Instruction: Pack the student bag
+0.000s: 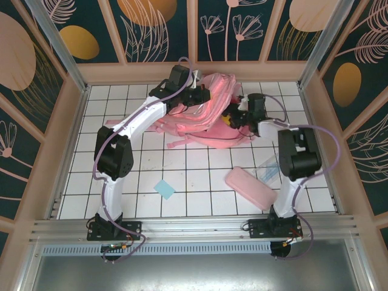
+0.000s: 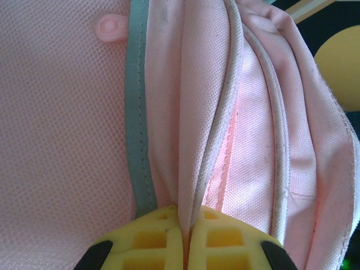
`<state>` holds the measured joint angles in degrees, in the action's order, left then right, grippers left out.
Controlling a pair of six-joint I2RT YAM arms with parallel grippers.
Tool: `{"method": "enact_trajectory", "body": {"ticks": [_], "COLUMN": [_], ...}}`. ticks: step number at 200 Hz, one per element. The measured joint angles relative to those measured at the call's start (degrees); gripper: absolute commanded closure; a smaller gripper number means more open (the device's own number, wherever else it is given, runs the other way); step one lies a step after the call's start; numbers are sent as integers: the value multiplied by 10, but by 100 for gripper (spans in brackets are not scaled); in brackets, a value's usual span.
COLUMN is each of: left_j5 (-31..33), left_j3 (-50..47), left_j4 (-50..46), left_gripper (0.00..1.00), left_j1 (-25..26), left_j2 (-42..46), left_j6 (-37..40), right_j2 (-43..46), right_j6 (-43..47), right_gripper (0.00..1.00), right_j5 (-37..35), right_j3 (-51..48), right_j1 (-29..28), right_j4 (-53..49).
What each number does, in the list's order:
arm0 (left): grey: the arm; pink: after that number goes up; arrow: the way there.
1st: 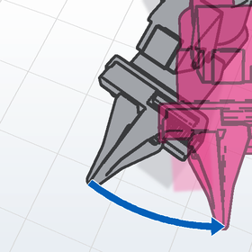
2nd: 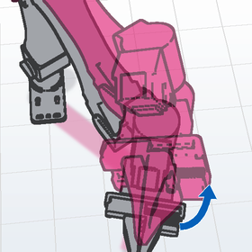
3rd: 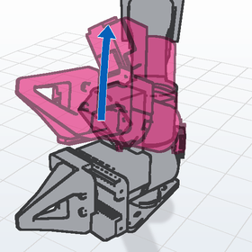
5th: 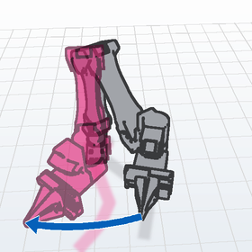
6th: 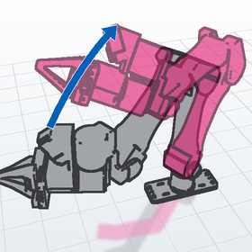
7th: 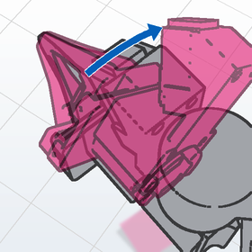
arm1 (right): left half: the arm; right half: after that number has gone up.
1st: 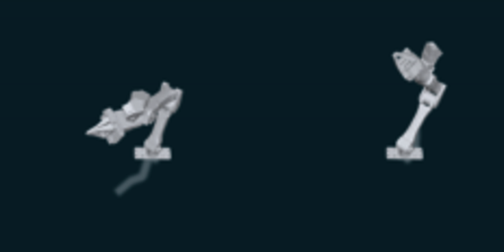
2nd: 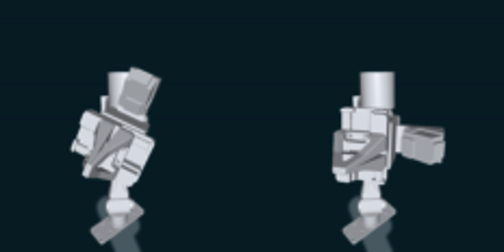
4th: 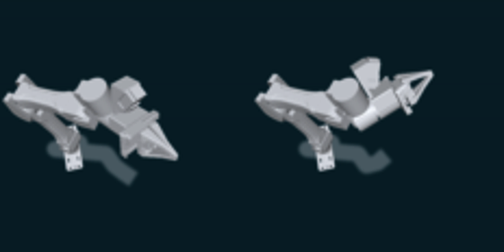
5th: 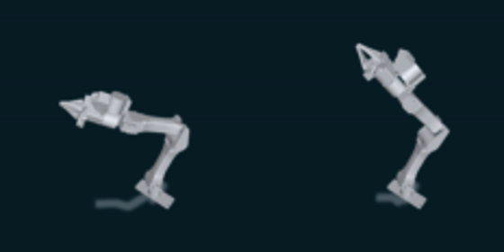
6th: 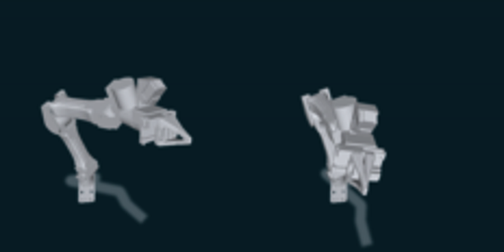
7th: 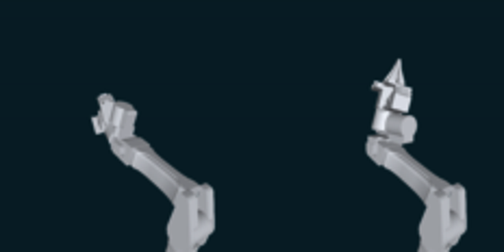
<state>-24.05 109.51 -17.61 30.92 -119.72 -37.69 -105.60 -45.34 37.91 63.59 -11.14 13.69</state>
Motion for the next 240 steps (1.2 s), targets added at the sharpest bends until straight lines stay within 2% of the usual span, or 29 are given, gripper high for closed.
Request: {"method": "enact_trajectory", "body": {"ticks": [22,38,63,75,85,97,132,177,213,240], "left_j5": [4,5,5,5,3,1,2,25,80,128], "left_j3": [0,0,-4,-7,-11,-15,-79,-280,-421,-493], "left_j4": [15,26,43,49,56,71,114,158,212,253], "left_gripper": [100,100,100,77,54,37,24,22,22,28], "left_j1": [0,0,0,0,0,0,0,0,0,-1], "left_j2": [-1,-3,-7,-8,-8,-8,15,115,190,207], "left_j6": [-15,-26,-42,-47,-50,-53,-63,-101,-154,-206], "right_j2": [81,128,191,225,256,284,307,307,307,307], "right_j6": [56,86,124,127,126,122,114,117,120,119], "right_gripper": [23,1,1,1,1,1,1,1,3,5], "right_j5": [-66,-125,-219,-240,-243,-235,-203,-214,-252,-265], "right_j3": [0,0,-5,-17,-30,-44,-69,-90,-107,-107], "right_j1": [20,31,36,40,50,69,115,88,19,-23], "right_j4": [-98,-160,-222,-226,-226,-218,-189,-184,-187,-186]}}
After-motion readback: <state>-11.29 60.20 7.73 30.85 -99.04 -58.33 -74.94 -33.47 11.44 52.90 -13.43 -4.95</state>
